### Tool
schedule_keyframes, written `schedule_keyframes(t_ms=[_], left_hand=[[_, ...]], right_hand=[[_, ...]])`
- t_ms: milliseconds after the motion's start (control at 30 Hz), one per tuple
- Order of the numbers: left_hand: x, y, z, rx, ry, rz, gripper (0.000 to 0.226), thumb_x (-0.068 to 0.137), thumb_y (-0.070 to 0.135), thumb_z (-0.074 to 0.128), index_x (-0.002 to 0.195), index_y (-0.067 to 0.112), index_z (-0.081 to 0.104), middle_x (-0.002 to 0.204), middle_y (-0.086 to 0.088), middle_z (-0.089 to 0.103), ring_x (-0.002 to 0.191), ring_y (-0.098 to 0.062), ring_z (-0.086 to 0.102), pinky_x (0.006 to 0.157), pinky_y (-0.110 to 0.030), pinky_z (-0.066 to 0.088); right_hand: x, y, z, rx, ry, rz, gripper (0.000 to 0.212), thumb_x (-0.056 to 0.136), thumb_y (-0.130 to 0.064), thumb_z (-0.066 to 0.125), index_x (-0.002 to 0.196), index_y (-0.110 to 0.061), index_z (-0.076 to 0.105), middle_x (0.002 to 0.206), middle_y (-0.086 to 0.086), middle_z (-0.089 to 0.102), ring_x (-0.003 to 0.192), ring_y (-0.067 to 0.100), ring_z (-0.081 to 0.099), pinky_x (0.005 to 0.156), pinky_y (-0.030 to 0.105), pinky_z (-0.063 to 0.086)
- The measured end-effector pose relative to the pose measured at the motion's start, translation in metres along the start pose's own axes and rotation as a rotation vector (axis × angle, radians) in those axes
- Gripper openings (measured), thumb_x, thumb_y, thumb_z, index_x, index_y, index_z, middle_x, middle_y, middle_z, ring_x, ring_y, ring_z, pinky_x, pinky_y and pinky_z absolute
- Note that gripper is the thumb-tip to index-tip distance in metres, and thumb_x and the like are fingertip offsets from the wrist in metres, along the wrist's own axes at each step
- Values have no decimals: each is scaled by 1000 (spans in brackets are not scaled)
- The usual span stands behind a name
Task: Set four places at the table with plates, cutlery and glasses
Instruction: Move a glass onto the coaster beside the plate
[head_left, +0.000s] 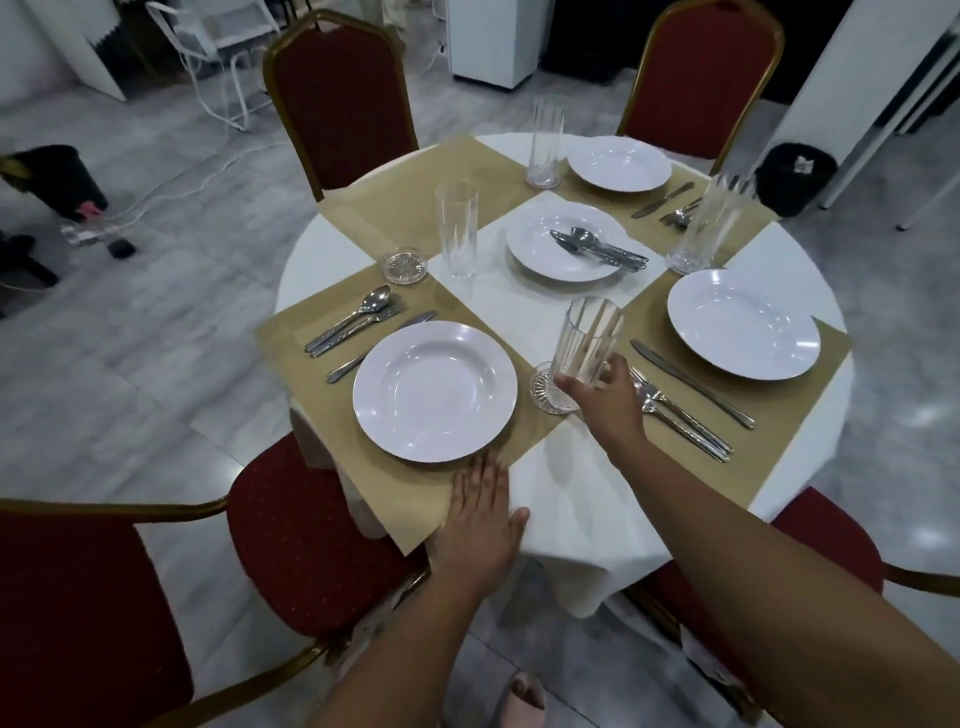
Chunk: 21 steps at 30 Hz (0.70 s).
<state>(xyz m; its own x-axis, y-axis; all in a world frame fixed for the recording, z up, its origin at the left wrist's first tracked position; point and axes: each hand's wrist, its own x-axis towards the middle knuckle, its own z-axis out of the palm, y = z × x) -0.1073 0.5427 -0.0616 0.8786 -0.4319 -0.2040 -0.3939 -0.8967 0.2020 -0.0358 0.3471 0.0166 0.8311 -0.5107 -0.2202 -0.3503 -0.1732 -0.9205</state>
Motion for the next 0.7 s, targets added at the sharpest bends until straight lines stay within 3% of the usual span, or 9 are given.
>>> schedule_keyframes(t_ms=[167,400,700], left_hand=[[-1,-3,5,-2,26,-18,68,100,48,11,145,3,36,152,-13,37,142,-25,32,114,-39,5],[-1,-2,6,22,56,-13,69,100,49,9,146,5,36,153,-12,35,143,-25,29,113,-40,6],[-1,-2,7,41,33,-22,67,100,48,12,145,6,36,152,-11,37,142,-25,33,114,-40,7]], right_hand=[[9,1,6,-56,-54,-2,65,76,-36,81,131,-27,47,118,-6,58,103,20,62,92,38,52],[15,6,7,-76,-80,-4,67,77,-32,81,134,-26,46,115,-8,54,100,18,60,91,35,50],[20,6,8,-111,-69,5,68,76,-35,81,133,-28,45,132,1,60,108,21,62,95,44,52]])
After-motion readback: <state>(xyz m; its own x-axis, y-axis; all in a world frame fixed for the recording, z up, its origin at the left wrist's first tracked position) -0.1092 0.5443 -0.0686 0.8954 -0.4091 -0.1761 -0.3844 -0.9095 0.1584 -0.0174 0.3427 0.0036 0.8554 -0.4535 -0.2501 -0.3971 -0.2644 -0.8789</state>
